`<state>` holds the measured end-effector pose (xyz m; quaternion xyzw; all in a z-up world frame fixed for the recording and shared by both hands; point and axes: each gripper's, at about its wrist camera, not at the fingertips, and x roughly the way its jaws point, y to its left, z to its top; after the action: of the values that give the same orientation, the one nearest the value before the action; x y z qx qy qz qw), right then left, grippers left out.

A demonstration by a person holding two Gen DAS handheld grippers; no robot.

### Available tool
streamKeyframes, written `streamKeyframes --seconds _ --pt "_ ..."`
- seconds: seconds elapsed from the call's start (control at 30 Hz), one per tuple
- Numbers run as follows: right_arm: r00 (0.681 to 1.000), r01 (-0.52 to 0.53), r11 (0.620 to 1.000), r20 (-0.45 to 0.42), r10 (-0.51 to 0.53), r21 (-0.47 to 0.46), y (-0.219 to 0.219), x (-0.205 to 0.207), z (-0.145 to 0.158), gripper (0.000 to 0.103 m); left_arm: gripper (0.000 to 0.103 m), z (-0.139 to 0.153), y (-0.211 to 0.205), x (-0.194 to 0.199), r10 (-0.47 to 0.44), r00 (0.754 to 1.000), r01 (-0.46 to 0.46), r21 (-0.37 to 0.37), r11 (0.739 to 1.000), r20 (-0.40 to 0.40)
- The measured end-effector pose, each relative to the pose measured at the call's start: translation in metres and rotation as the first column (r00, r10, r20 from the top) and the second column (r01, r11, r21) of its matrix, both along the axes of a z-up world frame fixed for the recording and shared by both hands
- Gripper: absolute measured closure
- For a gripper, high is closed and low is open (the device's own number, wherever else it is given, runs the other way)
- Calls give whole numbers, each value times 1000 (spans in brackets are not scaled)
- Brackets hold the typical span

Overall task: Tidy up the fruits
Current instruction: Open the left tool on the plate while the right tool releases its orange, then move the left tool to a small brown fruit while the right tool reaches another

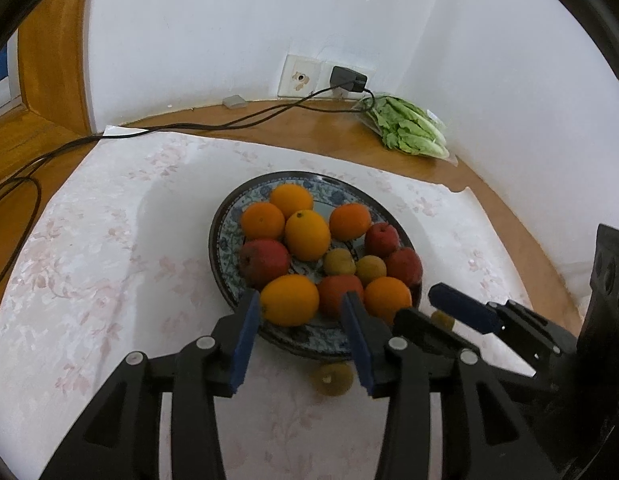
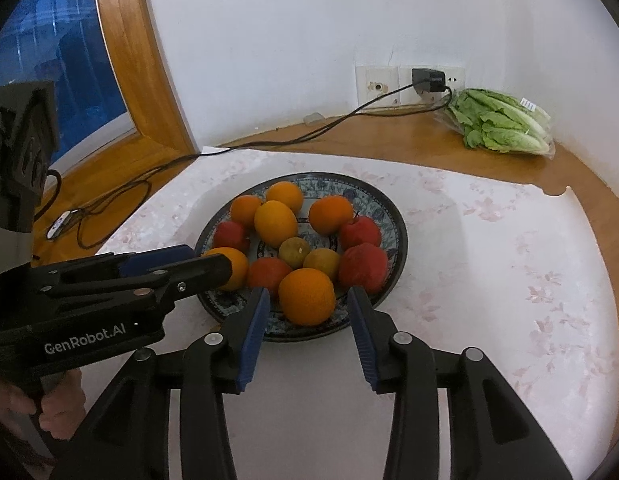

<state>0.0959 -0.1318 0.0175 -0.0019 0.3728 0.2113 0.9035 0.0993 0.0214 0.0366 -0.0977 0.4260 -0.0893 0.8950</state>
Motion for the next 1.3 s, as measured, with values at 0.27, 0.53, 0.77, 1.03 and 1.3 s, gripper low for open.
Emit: streamKeyframes --seconds 0.27,0.53,0.77,1.03,1.3 --pt "999 33 999 -4 -33 18 -16 -13 3 61 58 3 -7 -18 -20 1000 20 9 1000 -2" --pt "998 55 998 -29 -55 21 -32 -23 -4 61 58 -7 -18 -29 -32 999 33 29 999 -35" --pt "996 83 997 -39 -82 7 -42 -24 -9 61 58 -19 -25 -28 -22 998 26 50 998 -65" --pt "993 92 995 -75 -94 -36 -48 -13 -20 61 61 -29 -31 -27 -16 996 22 67 998 -89" --pt "992 78 996 -97 -83 -53 -47 -3 -25 61 72 -29 -35 -26 -20 996 25 71 997 -83"
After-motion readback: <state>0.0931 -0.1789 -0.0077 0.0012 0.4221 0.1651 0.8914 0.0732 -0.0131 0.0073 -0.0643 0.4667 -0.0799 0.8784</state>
